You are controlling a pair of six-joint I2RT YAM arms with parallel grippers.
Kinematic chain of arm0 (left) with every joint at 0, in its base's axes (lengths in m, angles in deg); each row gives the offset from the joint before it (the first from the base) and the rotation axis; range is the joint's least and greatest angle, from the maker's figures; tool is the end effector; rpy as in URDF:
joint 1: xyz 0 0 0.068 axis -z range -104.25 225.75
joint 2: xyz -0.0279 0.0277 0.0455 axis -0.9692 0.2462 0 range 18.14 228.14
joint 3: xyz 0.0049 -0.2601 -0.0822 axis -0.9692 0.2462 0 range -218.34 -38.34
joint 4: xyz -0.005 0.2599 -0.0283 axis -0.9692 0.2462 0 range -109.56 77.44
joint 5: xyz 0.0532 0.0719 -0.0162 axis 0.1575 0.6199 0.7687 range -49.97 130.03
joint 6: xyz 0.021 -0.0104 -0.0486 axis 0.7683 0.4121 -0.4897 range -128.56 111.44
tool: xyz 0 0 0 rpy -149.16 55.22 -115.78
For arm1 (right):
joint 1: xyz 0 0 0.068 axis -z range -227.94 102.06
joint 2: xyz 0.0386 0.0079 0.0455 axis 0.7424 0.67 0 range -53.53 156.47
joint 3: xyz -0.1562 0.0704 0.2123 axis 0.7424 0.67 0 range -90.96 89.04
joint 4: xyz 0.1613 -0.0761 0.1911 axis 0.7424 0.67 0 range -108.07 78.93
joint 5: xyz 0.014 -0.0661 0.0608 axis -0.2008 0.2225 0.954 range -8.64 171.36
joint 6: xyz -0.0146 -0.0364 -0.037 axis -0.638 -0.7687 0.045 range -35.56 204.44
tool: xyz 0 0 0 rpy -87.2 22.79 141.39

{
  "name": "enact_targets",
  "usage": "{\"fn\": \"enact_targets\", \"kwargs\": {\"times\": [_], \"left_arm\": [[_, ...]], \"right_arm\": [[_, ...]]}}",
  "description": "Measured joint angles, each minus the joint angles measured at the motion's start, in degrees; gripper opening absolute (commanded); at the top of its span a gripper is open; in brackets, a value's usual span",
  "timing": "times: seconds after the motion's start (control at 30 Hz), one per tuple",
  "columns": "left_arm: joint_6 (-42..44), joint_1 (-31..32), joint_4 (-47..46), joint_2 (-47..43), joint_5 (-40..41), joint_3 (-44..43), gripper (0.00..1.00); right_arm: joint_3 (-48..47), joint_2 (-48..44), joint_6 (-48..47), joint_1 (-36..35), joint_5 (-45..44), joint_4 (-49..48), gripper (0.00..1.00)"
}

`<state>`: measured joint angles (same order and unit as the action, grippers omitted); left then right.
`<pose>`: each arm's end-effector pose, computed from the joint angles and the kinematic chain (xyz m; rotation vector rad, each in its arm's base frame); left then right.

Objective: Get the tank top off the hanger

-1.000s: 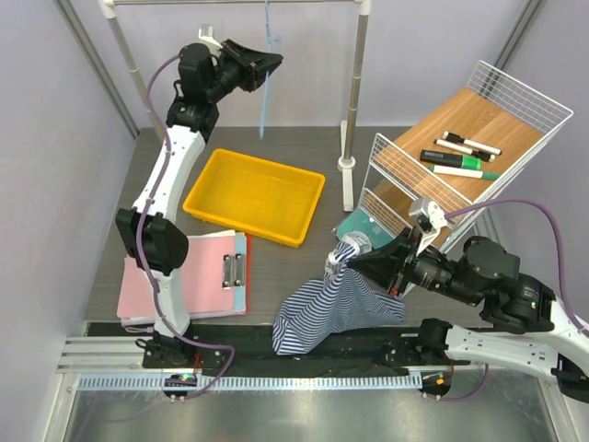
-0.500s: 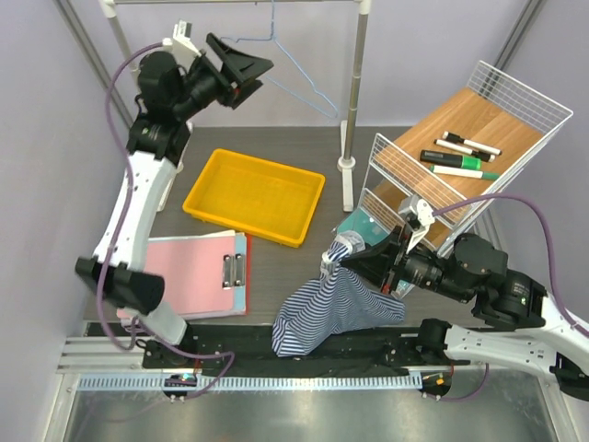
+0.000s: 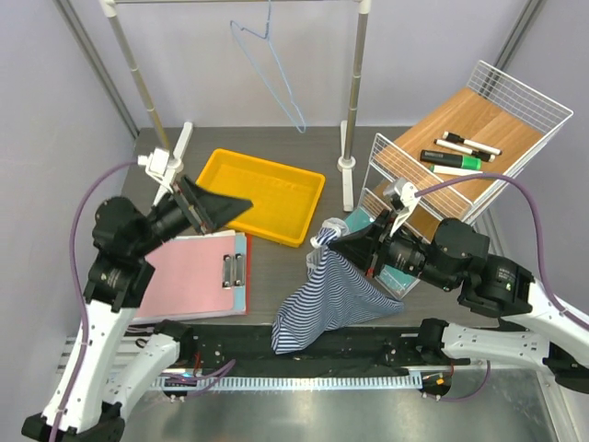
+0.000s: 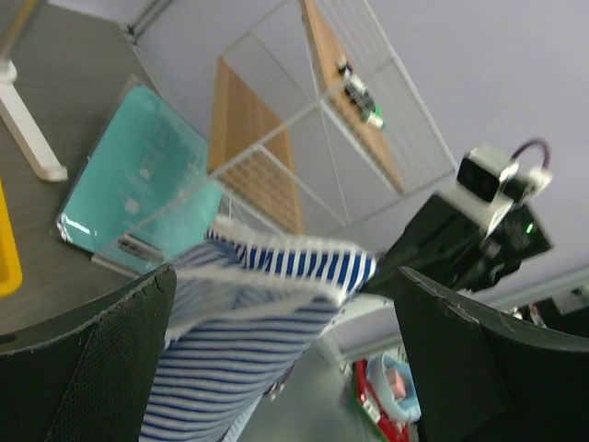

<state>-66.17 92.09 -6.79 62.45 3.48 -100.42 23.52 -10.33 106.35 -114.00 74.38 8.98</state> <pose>0.1364 -0.0621 0.4388 -0.0241 1.6998 -1.4718 0.0609 0.1266 0.4337 -0.5706 1.6704 1.0495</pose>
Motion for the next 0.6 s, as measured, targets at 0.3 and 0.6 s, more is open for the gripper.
{"fn": "enact_targets", "kwargs": {"times": [0.3, 0.6], "left_arm": [[7.9, 17.6, 0.5, -12.1, 6.8, 16.7, 1.00], [21.0, 44.5, -5.9, -10.7, 25.1, 25.2, 1.00]], "right_arm": [[-6.3, 3.0, 2.0, 0.0, -3.7, -0.4, 0.01], [-8.3, 5.0, 2.5, 0.0, -4.3, -0.7, 0.01]]}}
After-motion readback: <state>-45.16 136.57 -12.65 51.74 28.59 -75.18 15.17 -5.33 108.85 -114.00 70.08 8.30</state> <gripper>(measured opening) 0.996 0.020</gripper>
